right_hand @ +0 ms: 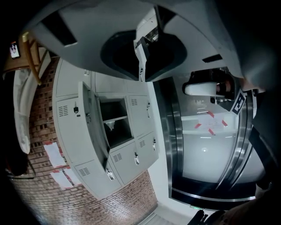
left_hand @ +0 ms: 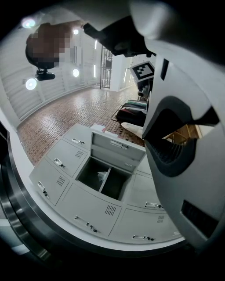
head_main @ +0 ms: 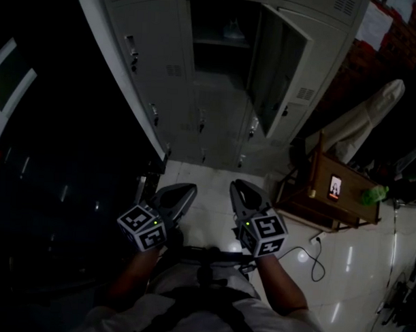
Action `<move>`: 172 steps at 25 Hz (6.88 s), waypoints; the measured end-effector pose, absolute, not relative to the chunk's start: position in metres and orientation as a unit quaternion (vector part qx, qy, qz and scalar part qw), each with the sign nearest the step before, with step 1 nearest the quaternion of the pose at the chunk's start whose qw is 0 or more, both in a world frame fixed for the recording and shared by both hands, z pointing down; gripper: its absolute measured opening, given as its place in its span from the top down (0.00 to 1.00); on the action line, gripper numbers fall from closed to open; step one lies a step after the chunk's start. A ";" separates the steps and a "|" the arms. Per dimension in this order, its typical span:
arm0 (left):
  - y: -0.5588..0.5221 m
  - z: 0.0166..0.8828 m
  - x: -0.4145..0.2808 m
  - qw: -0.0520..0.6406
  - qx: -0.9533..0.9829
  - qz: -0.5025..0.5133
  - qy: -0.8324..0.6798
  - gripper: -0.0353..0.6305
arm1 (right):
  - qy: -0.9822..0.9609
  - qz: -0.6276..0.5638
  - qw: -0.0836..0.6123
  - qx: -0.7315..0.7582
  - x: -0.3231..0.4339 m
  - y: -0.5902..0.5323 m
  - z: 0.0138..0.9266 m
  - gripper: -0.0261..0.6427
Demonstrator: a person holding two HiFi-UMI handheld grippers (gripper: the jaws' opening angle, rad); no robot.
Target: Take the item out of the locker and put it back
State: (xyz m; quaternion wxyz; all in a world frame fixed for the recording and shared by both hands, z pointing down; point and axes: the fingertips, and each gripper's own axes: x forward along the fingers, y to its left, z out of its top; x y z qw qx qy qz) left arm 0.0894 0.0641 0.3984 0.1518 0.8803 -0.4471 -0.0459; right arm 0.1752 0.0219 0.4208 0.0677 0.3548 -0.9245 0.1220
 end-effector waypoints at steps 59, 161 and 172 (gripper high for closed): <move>-0.214 0.355 -0.029 0.135 0.932 -0.050 -0.334 0.94 | -0.887 0.082 0.098 0.443 0.033 -0.275 0.365 0.90; -0.221 0.300 -0.053 0.152 0.953 -0.085 -0.249 0.94 | -0.855 -0.036 0.099 0.508 0.029 -0.306 0.258 0.92; -0.208 0.317 -0.067 0.168 0.948 -0.082 -0.259 0.94 | -0.862 -0.017 0.081 0.501 0.030 -0.262 0.284 0.92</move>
